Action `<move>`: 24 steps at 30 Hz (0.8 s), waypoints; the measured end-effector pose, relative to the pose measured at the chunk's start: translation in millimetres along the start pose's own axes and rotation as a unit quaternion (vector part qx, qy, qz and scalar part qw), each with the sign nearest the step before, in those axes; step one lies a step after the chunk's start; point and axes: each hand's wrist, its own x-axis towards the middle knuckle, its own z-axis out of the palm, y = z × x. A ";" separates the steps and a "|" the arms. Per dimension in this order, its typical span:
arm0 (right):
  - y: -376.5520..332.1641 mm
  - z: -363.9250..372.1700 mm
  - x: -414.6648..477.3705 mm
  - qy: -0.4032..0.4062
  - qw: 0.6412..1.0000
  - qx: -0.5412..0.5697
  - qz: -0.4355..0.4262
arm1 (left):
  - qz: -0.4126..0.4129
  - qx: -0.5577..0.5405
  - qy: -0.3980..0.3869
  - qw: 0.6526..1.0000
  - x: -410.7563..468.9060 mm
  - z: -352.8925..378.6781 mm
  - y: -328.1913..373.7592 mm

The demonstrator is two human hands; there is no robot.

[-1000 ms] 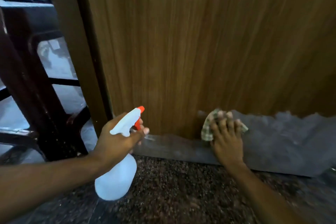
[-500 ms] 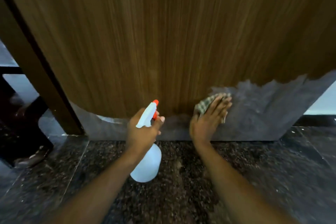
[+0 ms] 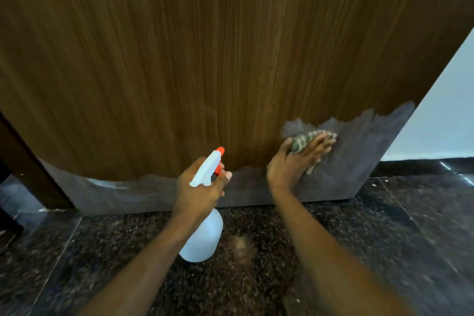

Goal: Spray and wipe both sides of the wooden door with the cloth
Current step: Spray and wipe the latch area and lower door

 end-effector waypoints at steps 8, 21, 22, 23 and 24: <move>52.1 -38.4 36.3 -0.048 0.995 -0.049 -0.068 | 0.050 0.202 -0.022 0.978 -10.3 48.4 -5.0; 53.7 -31.7 28.8 -0.147 0.866 -0.192 -0.437 | 0.000 0.035 -0.020 0.999 -29.0 100.5 18.5; 72.3 -35.5 28.1 -0.152 0.871 -0.192 -0.425 | -0.001 0.036 -0.023 0.999 -30.2 101.2 17.0; 85.4 -40.6 29.1 -0.152 0.889 -0.191 -0.388 | 0.000 0.036 -0.027 0.999 -31.3 101.2 15.4; 89.3 -45.7 31.9 -0.149 0.912 -0.185 -0.334 | 0.001 0.036 -0.028 0.999 -32.5 100.7 14.3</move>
